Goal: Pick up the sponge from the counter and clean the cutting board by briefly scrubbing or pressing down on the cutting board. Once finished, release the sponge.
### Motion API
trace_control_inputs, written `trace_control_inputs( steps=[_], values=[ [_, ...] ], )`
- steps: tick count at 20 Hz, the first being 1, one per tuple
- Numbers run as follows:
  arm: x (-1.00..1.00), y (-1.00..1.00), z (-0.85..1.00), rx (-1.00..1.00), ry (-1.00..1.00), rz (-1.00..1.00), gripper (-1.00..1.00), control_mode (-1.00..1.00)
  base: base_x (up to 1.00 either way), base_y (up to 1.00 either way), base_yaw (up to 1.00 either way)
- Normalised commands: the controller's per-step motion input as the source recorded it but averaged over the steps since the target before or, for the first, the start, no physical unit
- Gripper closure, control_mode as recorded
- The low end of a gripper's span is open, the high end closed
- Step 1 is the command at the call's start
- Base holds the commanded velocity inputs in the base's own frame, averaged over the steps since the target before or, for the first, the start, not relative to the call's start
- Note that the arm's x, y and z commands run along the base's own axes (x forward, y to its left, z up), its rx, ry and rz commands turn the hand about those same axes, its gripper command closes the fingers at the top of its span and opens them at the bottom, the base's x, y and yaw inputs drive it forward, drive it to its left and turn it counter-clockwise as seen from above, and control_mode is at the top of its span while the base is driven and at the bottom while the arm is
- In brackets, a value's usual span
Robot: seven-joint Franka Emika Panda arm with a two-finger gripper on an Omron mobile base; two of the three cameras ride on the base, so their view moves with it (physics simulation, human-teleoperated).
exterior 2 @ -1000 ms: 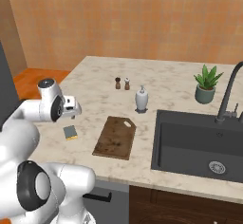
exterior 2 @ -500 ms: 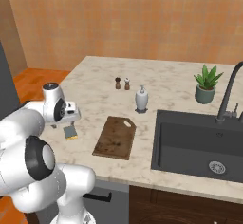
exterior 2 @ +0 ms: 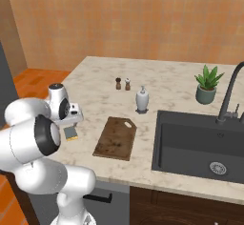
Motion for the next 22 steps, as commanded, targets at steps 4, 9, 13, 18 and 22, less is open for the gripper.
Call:
trace_control_inputs(
  steps=[4,9,13,18,22],
  values=[
    [0.0,0.0,-0.3,-0.07,-0.06,0.0,-1.0,-1.0,0.0,0.0,0.0],
    [0.13,0.0,-0.24,-0.01,0.0,0.0,-1.0,-1.0,0.0,0.0,0.0],
    [0.3,0.0,-0.13,0.0,0.04,0.0,-1.0,-1.0,0.0,0.0,0.0],
    [0.23,0.0,-0.18,0.0,0.02,0.0,-1.0,-1.0,0.0,0.0,0.0],
    [0.11,0.0,-0.34,0.0,0.04,0.0,-1.0,-1.0,0.0,0.0,0.0]
  ],
)
